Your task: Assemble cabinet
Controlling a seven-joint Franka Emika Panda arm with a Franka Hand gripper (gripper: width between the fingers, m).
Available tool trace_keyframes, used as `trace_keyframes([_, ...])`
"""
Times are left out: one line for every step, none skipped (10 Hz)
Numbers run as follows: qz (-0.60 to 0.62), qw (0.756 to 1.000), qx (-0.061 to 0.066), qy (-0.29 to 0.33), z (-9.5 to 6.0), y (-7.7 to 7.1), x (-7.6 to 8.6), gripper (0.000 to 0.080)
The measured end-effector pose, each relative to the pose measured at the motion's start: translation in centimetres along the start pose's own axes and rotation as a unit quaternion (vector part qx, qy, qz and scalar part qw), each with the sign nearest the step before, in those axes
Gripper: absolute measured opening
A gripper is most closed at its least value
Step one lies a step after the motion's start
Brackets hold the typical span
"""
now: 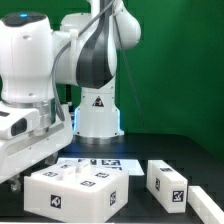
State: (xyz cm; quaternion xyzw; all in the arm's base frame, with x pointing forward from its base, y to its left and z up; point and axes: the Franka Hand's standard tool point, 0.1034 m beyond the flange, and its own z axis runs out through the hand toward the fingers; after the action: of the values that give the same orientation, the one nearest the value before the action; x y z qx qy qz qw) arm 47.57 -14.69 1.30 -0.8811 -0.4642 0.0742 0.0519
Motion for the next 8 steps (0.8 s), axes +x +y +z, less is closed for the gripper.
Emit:
trace_keyframes([-0.002, 1.0, 0.002, 0.0, 0.3, 0.0, 0.3, 0.0648])
trace_keyframes([-0.006, 1.0, 0.001, 0.0, 0.4, 0.2, 0.8, 0.0648])
trace_keyframes([-0.006, 1.0, 0.002, 0.001, 0.5, 0.1, 1.1, 0.0648])
trace_keyframes([-0.008, 1.0, 0.003, 0.002, 0.6, 0.0, 1.3, 0.0648])
trace_keyframes([-0.008, 1.0, 0.003, 0.002, 0.6, 0.0, 1.4, 0.0648])
trace_keyframes([-0.008, 1.0, 0.003, 0.001, 0.6, 0.0, 1.4, 0.0648])
trace_keyframes([-0.008, 1.0, 0.003, 0.001, 0.7, 0.0, 1.3, 0.0648])
trace_keyframes([-0.008, 1.0, 0.003, 0.001, 0.7, 0.0, 1.3, 0.0648])
